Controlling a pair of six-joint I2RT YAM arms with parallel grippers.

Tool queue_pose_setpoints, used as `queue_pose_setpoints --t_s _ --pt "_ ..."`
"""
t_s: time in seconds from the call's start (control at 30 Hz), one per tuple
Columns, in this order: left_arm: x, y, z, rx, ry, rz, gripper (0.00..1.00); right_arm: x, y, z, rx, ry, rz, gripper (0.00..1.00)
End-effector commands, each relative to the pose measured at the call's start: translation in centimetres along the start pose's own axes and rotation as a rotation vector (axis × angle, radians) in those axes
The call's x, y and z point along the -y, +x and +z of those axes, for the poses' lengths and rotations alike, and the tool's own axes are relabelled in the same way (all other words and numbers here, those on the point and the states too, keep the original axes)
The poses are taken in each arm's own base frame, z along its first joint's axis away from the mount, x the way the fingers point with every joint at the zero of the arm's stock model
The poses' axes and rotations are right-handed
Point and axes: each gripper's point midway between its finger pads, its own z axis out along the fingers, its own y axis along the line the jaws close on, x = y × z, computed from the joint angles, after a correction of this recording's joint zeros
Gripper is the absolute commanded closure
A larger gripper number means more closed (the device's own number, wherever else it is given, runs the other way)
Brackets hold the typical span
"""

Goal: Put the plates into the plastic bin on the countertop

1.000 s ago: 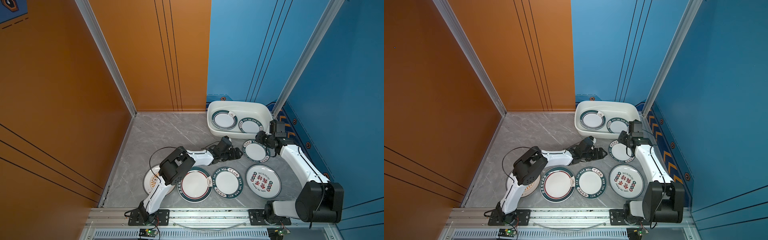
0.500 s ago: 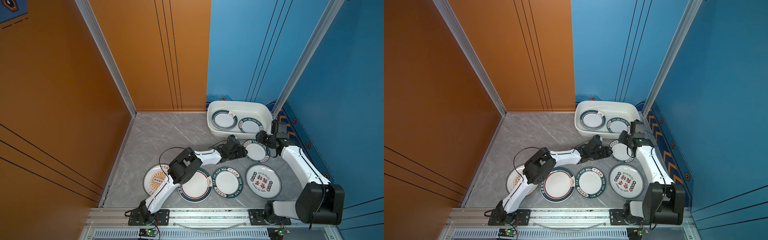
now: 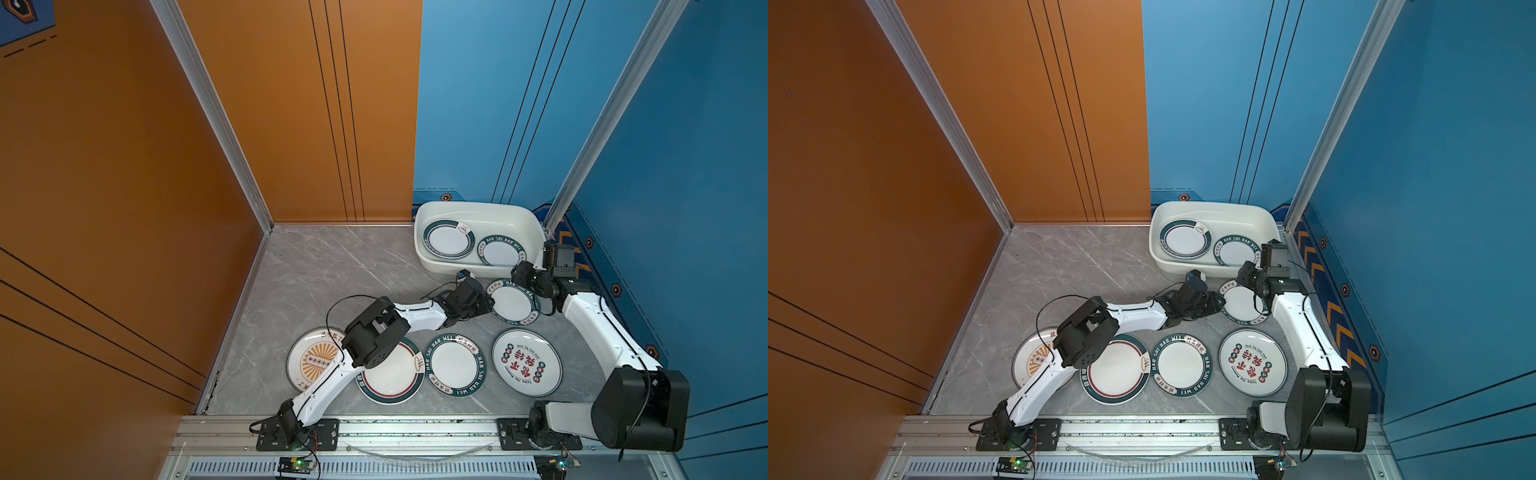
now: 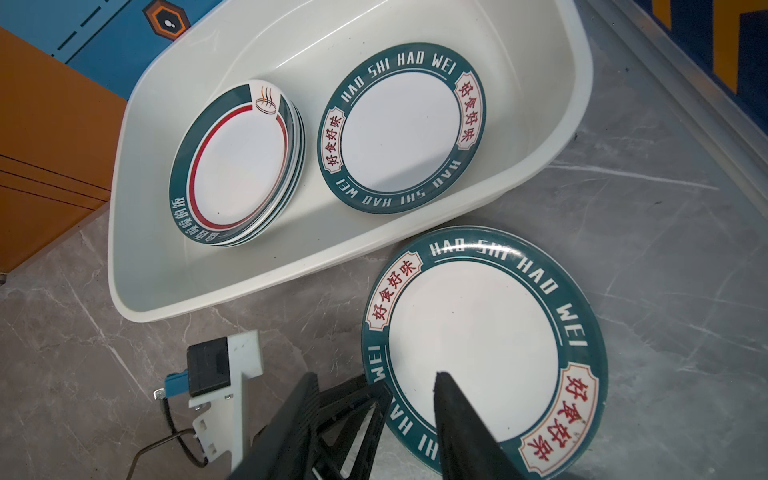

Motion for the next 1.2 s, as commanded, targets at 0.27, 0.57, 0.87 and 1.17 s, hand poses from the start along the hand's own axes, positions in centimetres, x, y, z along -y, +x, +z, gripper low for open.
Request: queue_pose_setpoints --t_s 0.27,0.57,0.87,1.17 --pt "-6.6 2.7 2.3 -0.01 -0.194 -0.03 0.7 -0.2 -0.2 -0.8 0.017 -0.029 0.016 0.52" --pt "-7.9 3.0 2.8 -0.004 -0.233 -0.015 0.83 -0.2 -0.2 -0.7 0.013 -0.041 0.026 0.52" --pt "-8.7 2.2 2.2 0.017 -0.228 -0.027 0.94 -0.3 -0.2 -0.8 0.013 -0.047 0.026 0.52" --pt "-10.8 0.8 -0.1 0.038 -0.234 -0.051 1.0 -0.4 -0.1 -0.7 0.01 -0.052 0.026 0.52"
